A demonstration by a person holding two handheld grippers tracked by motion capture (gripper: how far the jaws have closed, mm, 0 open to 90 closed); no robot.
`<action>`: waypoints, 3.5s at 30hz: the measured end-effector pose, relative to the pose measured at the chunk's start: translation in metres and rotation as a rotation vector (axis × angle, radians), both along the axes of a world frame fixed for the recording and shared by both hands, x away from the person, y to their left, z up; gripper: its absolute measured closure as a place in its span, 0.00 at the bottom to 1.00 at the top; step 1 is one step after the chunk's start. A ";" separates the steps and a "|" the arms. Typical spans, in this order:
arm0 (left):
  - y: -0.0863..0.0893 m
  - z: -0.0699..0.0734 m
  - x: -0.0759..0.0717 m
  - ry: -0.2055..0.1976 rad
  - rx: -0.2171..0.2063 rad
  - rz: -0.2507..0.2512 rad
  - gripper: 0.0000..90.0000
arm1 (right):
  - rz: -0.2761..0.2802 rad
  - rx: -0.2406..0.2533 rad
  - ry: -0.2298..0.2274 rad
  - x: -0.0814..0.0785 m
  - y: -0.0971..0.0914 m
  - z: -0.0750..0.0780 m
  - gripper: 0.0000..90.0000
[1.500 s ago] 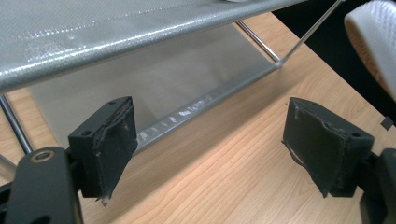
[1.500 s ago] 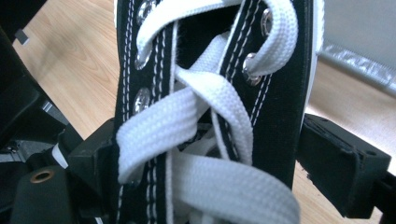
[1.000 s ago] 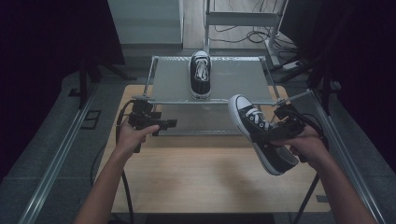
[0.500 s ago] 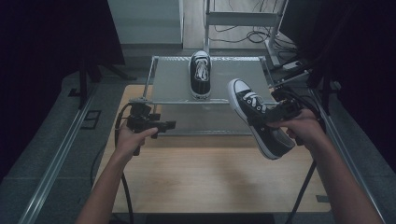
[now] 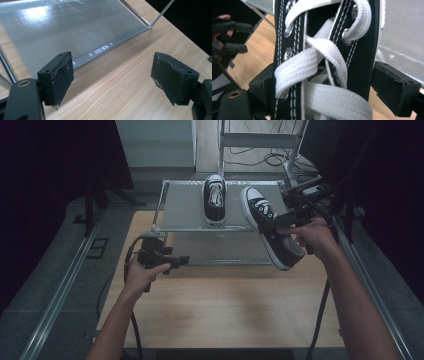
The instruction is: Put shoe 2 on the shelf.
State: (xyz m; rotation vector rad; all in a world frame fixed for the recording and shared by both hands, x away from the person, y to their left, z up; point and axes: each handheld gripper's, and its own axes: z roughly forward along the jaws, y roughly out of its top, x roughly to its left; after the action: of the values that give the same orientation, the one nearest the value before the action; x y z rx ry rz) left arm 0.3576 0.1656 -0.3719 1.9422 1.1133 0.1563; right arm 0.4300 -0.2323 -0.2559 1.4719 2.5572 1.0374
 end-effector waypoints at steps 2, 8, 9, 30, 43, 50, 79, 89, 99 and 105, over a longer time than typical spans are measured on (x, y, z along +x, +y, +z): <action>-0.001 -0.003 -0.001 -0.002 0.017 0.005 0.20 | -0.012 -0.004 0.002 0.005 0.002 0.001 0.16; 0.000 -0.013 -0.004 0.014 0.002 0.001 0.20 | -0.048 -0.010 0.009 0.019 0.007 0.001 0.16; 0.000 -0.015 -0.005 0.016 0.003 0.001 0.20 | -0.053 -0.009 0.009 0.021 0.008 0.002 0.16; -0.008 -0.039 -0.017 0.025 0.017 -0.006 0.20 | -0.186 -0.038 0.047 0.065 0.020 0.002 0.16; -0.011 -0.047 -0.023 0.018 0.021 -0.004 0.20 | -0.237 -0.068 0.063 0.088 0.032 0.007 0.16; -0.007 -0.053 -0.026 0.028 0.008 0.002 0.20 | -0.259 -0.079 0.064 0.097 0.040 0.005 0.16; -0.002 -0.066 -0.036 0.043 -0.007 0.014 0.20 | -0.331 -0.059 0.117 0.139 0.073 -0.007 0.16; -0.001 -0.068 -0.035 0.047 -0.012 0.010 0.21 | -0.380 -0.037 0.136 0.152 0.079 -0.014 0.16; -0.001 -0.068 -0.034 0.049 -0.013 0.006 0.21 | -0.435 0.005 0.165 0.161 0.084 -0.021 0.16; -0.001 -0.069 -0.034 0.053 -0.011 0.009 0.21 | -0.448 -0.001 0.184 0.165 0.085 -0.026 0.16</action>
State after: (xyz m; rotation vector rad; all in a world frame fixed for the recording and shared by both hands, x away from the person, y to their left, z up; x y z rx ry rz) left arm 0.3237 0.1646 -0.4409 1.9423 1.1551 0.1037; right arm 0.5949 -0.1475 -0.2818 2.0917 2.1604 0.8676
